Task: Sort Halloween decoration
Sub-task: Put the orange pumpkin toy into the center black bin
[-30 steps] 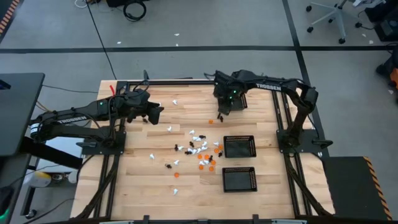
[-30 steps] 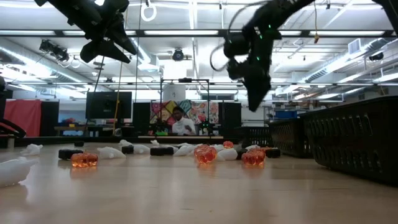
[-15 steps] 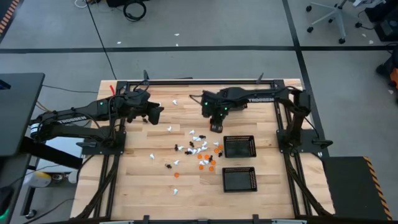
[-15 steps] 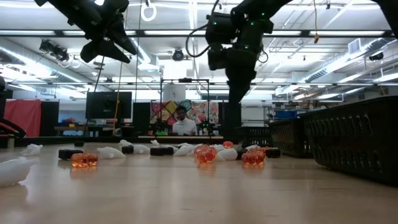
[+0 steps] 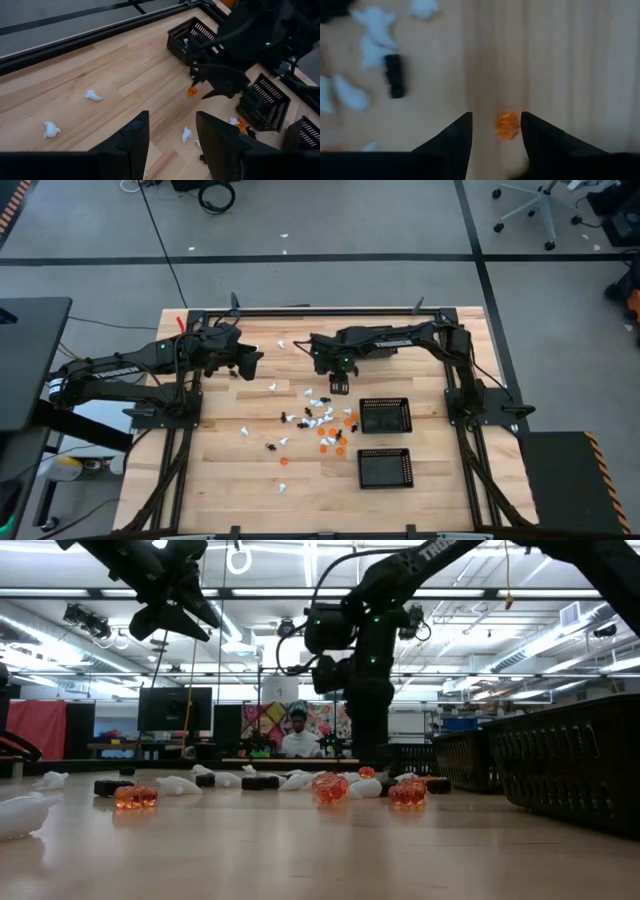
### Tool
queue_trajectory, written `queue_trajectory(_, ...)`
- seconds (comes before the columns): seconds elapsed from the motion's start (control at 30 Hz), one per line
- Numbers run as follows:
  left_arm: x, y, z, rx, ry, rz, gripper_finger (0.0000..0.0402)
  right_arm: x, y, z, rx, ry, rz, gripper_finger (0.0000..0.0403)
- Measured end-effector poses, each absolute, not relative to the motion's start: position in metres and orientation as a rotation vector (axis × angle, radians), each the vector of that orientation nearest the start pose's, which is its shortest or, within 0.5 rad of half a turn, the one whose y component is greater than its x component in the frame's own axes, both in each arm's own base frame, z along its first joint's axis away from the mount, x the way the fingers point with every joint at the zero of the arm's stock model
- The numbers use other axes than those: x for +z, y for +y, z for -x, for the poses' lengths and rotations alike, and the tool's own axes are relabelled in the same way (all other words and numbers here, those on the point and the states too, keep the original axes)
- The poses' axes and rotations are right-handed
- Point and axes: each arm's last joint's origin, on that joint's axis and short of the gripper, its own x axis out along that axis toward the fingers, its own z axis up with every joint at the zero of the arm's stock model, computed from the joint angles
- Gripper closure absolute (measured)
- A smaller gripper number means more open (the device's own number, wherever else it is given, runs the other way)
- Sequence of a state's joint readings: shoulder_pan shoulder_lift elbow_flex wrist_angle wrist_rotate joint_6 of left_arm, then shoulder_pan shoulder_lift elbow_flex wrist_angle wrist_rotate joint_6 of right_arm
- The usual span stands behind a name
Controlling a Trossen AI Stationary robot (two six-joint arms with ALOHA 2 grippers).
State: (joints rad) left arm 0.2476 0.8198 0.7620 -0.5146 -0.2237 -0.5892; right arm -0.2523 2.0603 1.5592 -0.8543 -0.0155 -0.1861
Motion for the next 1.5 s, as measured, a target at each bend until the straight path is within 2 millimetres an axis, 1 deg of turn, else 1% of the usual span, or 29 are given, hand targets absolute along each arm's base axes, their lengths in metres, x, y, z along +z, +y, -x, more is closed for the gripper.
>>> queue_trajectory(0.1, 0.29, 0.047, -0.162, 0.616, 0.43, 0.569, 0.023, 0.175, -0.109, -0.397, -0.087, 1.357, -0.025, 0.0222)
queue_trajectory(0.17, 0.289, 0.047, -0.161, 0.618, 0.438, 0.568, 0.023, 0.173, -0.113, -0.394, -0.081, 1.374, -0.048, 0.0218)
queue_trajectory(0.3, 0.288, 0.047, -0.16, 0.622, 0.456, 0.567, 0.023, 0.166, -0.118, -0.392, -0.062, 1.396, -0.088, 0.0215)
queue_trajectory(0.4, 0.286, 0.047, -0.159, 0.626, 0.474, 0.565, 0.023, 0.166, -0.118, -0.392, -0.039, 1.388, -0.109, 0.0215)
queue_trajectory(0.53, 0.286, 0.047, -0.159, 0.627, 0.476, 0.565, 0.023, 0.164, -0.118, -0.394, -0.047, 1.369, -0.083, 0.0215)
queue_trajectory(0.73, 0.286, 0.047, -0.159, 0.627, 0.477, 0.565, 0.023, 0.148, -0.115, -0.384, -0.046, 1.422, -0.104, 0.0215)
queue_trajectory(0.83, 0.286, 0.047, -0.159, 0.627, 0.476, 0.566, 0.023, 0.144, -0.114, -0.381, -0.047, 1.422, -0.101, 0.0217)
queue_trajectory(1.2, 0.286, 0.047, -0.159, 0.628, 0.475, 0.569, 0.023, 0.142, -0.115, -0.385, -0.061, 1.368, -0.104, 0.0255)
queue_trajectory(1.5, 0.286, 0.047, -0.159, 0.628, 0.476, 0.568, 0.023, 0.141, -0.115, -0.386, -0.049, 1.358, -0.104, 0.0317)
